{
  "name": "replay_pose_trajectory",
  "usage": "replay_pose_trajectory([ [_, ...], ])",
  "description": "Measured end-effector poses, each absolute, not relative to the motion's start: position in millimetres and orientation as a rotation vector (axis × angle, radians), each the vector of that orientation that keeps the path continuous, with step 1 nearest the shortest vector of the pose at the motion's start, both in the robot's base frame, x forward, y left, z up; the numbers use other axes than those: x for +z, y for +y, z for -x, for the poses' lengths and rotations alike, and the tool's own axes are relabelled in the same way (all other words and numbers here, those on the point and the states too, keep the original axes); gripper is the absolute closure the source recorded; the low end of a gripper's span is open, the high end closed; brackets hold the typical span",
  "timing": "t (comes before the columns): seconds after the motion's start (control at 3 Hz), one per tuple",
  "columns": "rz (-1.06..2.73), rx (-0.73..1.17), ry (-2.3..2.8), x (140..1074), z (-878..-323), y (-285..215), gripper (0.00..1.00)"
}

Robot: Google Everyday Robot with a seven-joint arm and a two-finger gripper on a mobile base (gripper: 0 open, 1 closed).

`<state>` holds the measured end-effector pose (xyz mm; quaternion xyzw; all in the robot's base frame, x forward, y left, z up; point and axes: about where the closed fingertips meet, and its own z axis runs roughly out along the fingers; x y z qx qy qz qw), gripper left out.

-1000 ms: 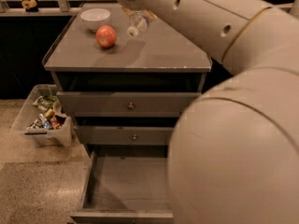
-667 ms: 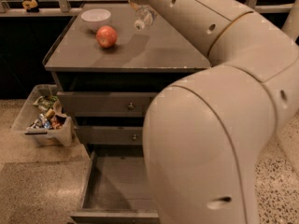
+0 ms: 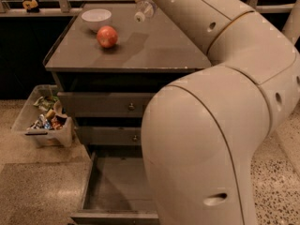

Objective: Pick blue plastic bottle from bottom drawer and place on counter

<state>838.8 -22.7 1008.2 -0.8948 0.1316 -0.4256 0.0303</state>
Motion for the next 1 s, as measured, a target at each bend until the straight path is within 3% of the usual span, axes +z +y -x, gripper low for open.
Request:
replay_pose_trajectory([
  [0.33, 2.773, -1.278, 0.420, 1001.2, -849.7, -37.6, 1.00],
  [1.0, 2.863, -0.947, 0.480, 916.2, -861.6, -65.1, 1.00],
])
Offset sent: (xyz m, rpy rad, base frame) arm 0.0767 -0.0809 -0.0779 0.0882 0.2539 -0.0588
